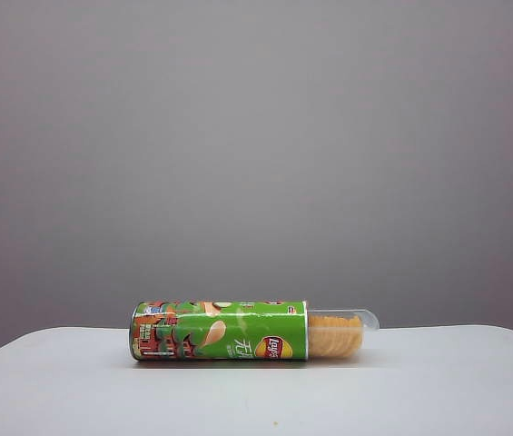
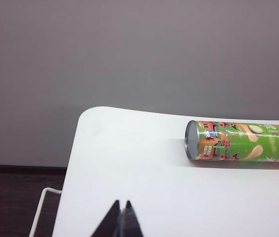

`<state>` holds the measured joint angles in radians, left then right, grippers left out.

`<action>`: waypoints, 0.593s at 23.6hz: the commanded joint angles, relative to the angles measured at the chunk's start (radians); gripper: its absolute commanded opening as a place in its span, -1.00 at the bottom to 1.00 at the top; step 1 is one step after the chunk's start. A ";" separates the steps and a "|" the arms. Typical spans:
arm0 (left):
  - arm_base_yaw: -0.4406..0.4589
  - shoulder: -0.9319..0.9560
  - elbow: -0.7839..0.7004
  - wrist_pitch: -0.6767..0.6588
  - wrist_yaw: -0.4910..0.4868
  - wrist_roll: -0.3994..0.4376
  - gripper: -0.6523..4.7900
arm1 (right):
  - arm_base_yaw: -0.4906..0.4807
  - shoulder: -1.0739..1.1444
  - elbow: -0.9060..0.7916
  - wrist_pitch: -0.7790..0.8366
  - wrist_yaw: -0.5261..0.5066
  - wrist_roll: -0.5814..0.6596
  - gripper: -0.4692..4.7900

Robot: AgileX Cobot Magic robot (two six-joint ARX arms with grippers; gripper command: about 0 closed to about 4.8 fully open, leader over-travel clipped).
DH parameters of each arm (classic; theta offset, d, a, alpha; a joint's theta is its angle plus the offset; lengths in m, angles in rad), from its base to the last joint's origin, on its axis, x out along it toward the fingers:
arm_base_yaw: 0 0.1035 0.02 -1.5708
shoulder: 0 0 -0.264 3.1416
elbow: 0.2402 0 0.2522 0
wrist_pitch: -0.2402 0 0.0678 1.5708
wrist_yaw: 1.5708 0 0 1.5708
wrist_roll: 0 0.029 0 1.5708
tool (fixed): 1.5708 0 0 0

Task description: Pick up the green tub of chips from the desk, push the transparent container that's holding the chips and has slipped out back in, and finally put the chips back on the desk.

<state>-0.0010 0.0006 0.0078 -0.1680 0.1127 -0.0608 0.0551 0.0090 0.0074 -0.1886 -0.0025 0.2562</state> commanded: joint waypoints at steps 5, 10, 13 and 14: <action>0.000 0.000 -0.002 0.004 0.007 0.000 -0.78 | 0.000 0.000 -0.006 0.007 0.004 -0.002 -0.84; 0.000 0.000 0.004 0.024 0.019 -0.047 -0.78 | 0.000 0.000 -0.006 0.014 0.004 0.004 -0.84; 0.000 0.001 0.062 0.070 0.073 -0.095 -0.78 | 0.001 0.000 0.026 0.045 -0.039 0.043 -0.84; 0.000 0.015 0.111 0.071 0.076 -0.128 -0.78 | 0.001 0.001 0.059 0.062 -0.037 0.034 -0.84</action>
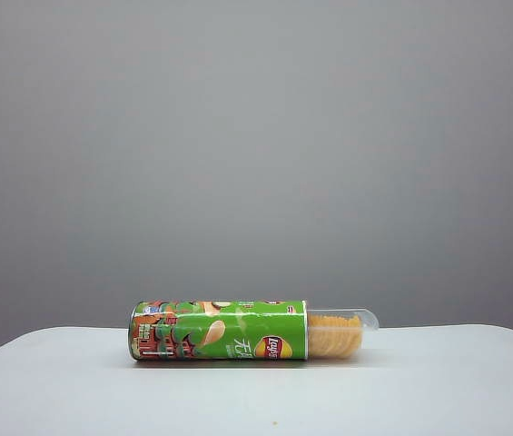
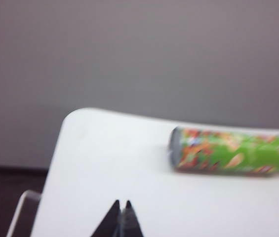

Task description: Pick up the green tub of chips from the desk, push the transparent container that's holding the chips and has slipped out back in, and finally put the chips back on the desk.

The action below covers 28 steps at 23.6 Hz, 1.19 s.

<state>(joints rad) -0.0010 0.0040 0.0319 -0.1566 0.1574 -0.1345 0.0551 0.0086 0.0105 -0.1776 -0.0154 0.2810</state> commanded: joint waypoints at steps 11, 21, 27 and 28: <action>0.001 0.727 0.580 0.068 0.163 0.422 -0.76 | -0.004 0.414 0.330 0.105 0.001 0.003 -0.84; -0.014 1.429 1.098 0.012 0.271 0.856 -0.66 | -0.063 1.047 0.724 0.153 -0.392 -0.058 -0.84; -0.077 1.637 1.225 -0.014 0.239 1.062 -0.53 | -0.064 1.285 0.817 0.153 -0.475 -0.132 -0.84; -0.087 1.665 1.242 -0.020 0.239 1.081 -0.47 | -0.064 1.314 0.824 0.157 -0.502 -0.132 -0.84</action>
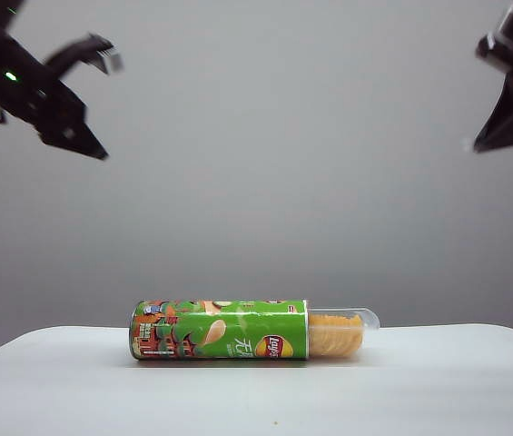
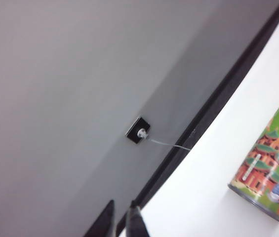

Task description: Pick up the green tub of chips from the desk, push the transparent container that's holding the chips and has slipped out back in, and finally put the chips back on the desk.

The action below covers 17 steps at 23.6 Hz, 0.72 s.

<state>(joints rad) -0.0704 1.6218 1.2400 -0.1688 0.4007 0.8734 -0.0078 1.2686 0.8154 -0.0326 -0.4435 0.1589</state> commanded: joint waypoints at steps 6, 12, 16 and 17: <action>-0.056 0.227 0.180 -0.131 0.021 0.122 -0.36 | -0.001 0.201 0.037 0.035 -0.198 -0.030 -0.84; -0.113 0.451 0.412 -0.422 0.053 0.262 0.80 | -0.006 0.264 0.037 0.039 -0.280 -0.059 -0.84; -0.164 0.529 0.468 -0.513 -0.023 0.284 1.00 | -0.011 0.275 0.050 0.021 -0.266 -0.058 -0.84; -0.169 0.542 0.468 -0.512 -0.031 0.294 1.00 | -0.012 0.277 0.054 0.010 -0.266 -0.058 -0.84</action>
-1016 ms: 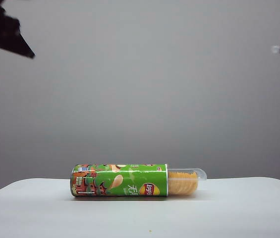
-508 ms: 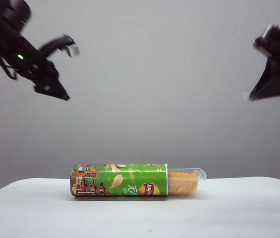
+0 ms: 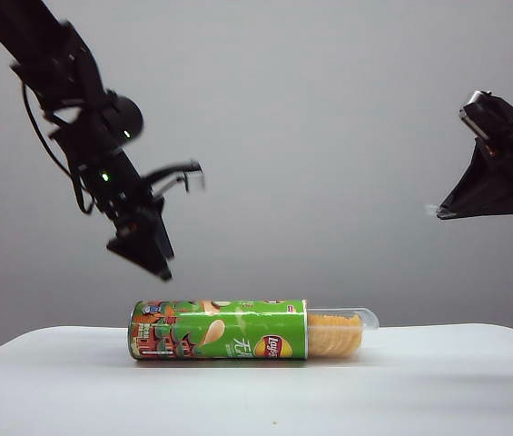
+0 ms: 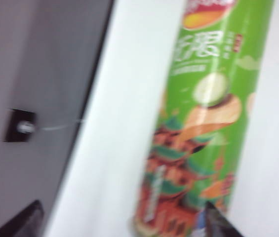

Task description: Pick up the green tub of chips from the desk, push the transparent container that's holding the chips and has slipped out back in, and finally put the chips back on the desk.

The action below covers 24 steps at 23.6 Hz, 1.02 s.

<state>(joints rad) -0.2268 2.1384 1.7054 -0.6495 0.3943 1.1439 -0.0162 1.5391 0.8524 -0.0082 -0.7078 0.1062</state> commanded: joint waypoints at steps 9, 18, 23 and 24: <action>-0.042 0.157 0.012 -0.033 -0.078 0.027 1.00 | -0.005 0.035 0.021 -0.048 -0.008 -0.007 -0.84; -0.059 0.187 0.012 0.011 -0.129 0.028 0.10 | -0.005 0.048 0.021 -0.031 0.000 -0.010 -0.84; -0.076 0.169 0.012 0.001 -0.136 0.021 0.01 | -0.005 0.048 0.021 -0.022 0.026 -0.010 -0.84; -0.084 0.158 0.012 -0.008 -0.142 0.024 0.01 | -0.005 0.048 0.021 -0.019 0.026 -0.010 -0.84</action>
<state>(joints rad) -0.2996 2.3230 1.7149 -0.6453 0.2516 1.1706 -0.0216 1.5890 0.8700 -0.0444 -0.6846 0.1024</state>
